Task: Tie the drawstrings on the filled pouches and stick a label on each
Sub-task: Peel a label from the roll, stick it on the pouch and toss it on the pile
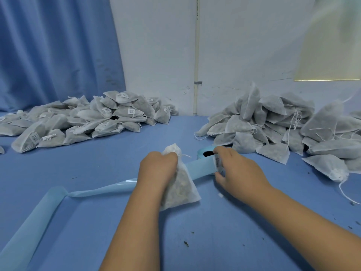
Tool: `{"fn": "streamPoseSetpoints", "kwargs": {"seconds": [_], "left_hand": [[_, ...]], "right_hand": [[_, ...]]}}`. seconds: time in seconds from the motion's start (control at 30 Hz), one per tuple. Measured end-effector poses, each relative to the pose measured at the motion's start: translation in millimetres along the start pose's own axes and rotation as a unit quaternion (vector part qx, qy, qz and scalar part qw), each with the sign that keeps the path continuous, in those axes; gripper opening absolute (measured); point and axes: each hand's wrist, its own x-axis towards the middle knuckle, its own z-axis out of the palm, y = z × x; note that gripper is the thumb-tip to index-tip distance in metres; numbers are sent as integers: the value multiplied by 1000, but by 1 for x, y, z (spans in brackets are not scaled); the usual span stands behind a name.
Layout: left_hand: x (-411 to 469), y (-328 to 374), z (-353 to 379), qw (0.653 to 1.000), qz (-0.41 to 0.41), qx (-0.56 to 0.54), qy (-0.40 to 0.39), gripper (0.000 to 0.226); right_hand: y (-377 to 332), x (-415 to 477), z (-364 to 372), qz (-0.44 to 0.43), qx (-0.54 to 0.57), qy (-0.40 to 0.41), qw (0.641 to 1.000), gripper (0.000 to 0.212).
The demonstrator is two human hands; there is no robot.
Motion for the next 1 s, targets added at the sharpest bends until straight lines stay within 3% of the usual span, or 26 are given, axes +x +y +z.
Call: {"fn": "streamPoseSetpoints", "kwargs": {"seconds": [0.1, 0.3, 0.5, 0.73, 1.0], "left_hand": [[0, 0, 0, 1000, 0, -1, 0, 28], [0, -1, -1, 1000, -1, -2, -2, 27], [0, -1, -1, 1000, -3, 1, -4, 26], [2, -2, 0, 1000, -2, 6, -4, 26], [0, 0, 1, 999, 32, 7, 36, 26]], "right_hand": [[1, -3, -1, 12, 32, 24, 999, 31], [3, -3, -3, 9, -9, 20, 1000, 15], [3, -4, -6, 40, 65, 27, 997, 4], [12, -12, -7, 103, 189, 34, 976, 26], [26, -30, -28, 173, 309, 70, 933, 20]]}}
